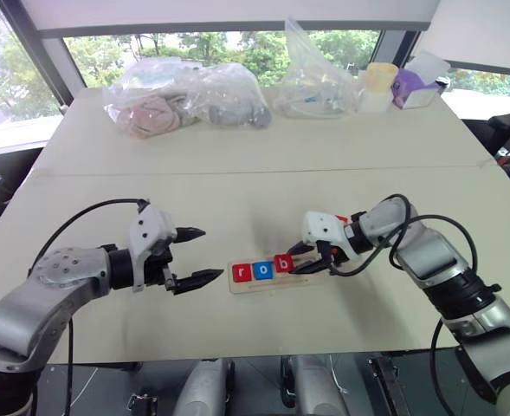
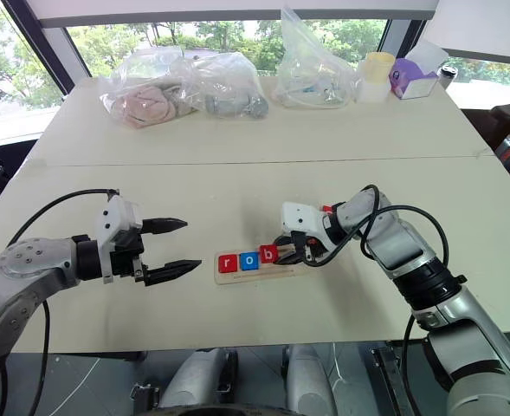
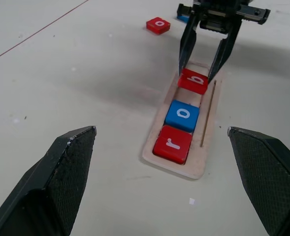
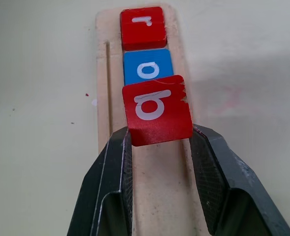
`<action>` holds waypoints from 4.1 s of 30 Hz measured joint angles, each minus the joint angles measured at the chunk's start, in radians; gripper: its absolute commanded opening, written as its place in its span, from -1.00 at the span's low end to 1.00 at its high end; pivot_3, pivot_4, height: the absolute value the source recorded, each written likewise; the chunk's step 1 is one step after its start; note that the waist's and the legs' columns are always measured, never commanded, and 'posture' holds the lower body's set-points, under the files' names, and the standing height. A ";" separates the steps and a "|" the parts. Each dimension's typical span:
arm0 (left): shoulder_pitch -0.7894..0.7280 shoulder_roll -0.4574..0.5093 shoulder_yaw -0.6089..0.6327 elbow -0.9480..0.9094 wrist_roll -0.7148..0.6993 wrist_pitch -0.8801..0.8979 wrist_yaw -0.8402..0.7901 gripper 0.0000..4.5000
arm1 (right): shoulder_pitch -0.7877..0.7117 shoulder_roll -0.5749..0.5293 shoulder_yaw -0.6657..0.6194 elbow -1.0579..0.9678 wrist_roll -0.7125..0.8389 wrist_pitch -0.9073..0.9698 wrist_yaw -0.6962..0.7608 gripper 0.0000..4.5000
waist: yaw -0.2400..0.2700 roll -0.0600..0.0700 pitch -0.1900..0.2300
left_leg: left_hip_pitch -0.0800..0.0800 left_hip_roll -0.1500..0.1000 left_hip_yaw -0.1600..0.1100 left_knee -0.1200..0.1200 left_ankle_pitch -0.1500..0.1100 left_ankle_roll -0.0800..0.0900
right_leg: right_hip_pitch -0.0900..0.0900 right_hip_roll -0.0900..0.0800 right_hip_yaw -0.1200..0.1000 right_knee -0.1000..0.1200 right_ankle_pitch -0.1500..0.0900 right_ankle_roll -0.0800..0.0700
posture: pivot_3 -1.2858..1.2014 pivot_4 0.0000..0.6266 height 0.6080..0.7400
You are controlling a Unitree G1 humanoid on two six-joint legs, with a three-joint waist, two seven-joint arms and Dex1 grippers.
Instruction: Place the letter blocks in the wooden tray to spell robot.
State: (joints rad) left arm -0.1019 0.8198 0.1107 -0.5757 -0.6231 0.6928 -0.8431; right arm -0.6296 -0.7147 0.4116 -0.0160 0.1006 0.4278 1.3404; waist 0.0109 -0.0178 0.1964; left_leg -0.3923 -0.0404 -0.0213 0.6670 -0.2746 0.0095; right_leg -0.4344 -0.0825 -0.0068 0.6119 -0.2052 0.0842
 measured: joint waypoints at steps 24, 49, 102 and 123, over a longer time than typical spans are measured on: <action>-0.010 0.000 0.002 -0.016 -0.001 0.018 0.000 1.00 | 0.007 0.009 0.011 -0.022 -0.008 0.018 -0.011 0.14 | 0.000 0.000 0.000 | 0.000 0.000 0.000 0.000 0.000 0.000 | 0.000 0.001 0.000 0.000 0.000 0.000 | 0.03 -0.52 0.77; -0.022 -0.004 -0.002 -0.015 -0.001 0.019 0.000 1.00 | 0.030 0.033 -0.032 -0.026 0.017 0.029 -0.095 0.99 | 0.000 0.000 0.000 | 0.000 0.000 0.000 0.000 0.000 0.000 | 0.000 0.000 0.000 0.000 0.000 0.000 | 0.03 -0.52 0.77; -0.051 -0.019 -0.019 -0.014 -0.001 0.024 0.008 1.00 | 0.023 0.078 -0.015 0.029 -0.040 -0.048 -0.127 0.99 | -0.001 0.000 0.000 | 0.000 0.000 0.000 0.000 0.000 0.000 | 0.000 0.001 0.000 0.001 0.000 0.000 | 0.03 -0.52 0.77; -0.050 -0.026 -0.019 -0.014 -0.001 0.024 0.016 1.00 | 0.003 0.061 -0.227 -0.072 0.023 0.136 -0.304 0.99 | 0.001 0.000 0.000 | 0.000 0.000 0.000 0.000 0.000 0.000 | 0.000 0.000 0.000 0.001 0.000 0.000 | 0.03 -0.52 0.77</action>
State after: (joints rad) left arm -0.1519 0.7942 0.0913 -0.5899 -0.6243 0.7170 -0.8266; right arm -0.6263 -0.6536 0.1848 -0.0883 0.1234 0.5636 1.0362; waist 0.0121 -0.0179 0.1963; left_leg -0.3920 -0.0405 -0.0212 0.6671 -0.2744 0.0092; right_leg -0.4342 -0.0820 -0.0067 0.6125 -0.2050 0.0842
